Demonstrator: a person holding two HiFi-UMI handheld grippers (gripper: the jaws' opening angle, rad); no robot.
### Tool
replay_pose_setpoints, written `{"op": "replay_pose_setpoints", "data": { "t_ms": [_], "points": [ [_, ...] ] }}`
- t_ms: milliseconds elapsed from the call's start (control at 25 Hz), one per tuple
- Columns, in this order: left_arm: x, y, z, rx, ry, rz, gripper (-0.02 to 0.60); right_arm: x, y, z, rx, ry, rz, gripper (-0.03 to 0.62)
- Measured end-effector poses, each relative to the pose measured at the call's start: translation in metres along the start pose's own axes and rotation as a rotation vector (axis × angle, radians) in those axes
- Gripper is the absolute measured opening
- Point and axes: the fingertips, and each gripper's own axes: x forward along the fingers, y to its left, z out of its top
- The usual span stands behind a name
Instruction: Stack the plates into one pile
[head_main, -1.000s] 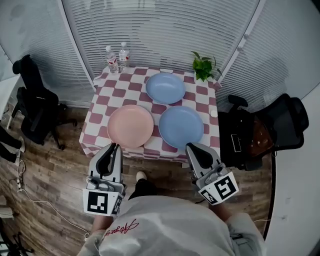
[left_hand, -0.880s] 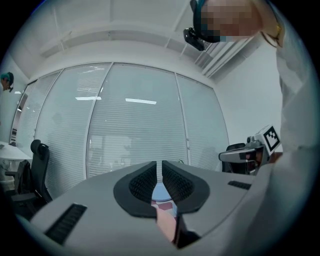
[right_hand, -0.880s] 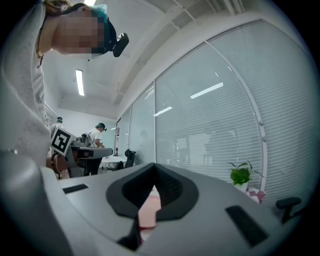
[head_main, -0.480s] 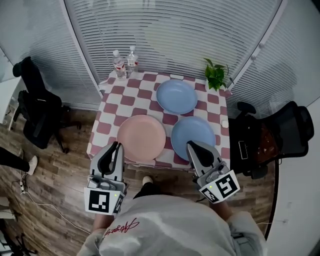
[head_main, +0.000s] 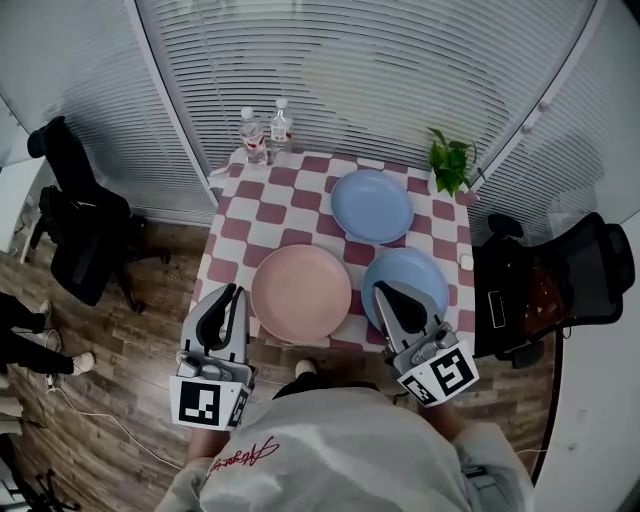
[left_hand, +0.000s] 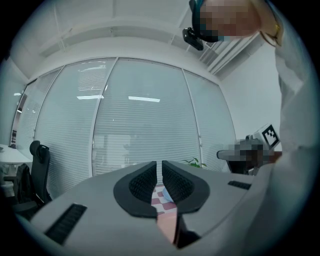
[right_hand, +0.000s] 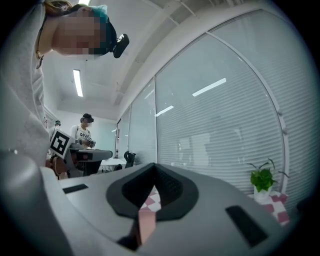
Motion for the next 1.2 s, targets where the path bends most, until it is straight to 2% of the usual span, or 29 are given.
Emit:
{"op": "replay_pose_setpoints", "data": {
  "t_ms": [480,1000,1200],
  "points": [
    [0.016,0.011,-0.004,-0.01,0.009,0.029,0.044,0.019,-0.013,-0.003,0.019,0.01,0.027,0.011],
    [0.024,0.009,0.0,-0.01,0.003,0.122,0.044,0.04,-0.028,0.003,0.013,0.01,0.165,0.011],
    [0.026,0.011,-0.012,-0.06,0.022,0.127,0.045,0.049,-0.037,-0.002,0.044,0.01,0.161,0.011]
  ]
}}
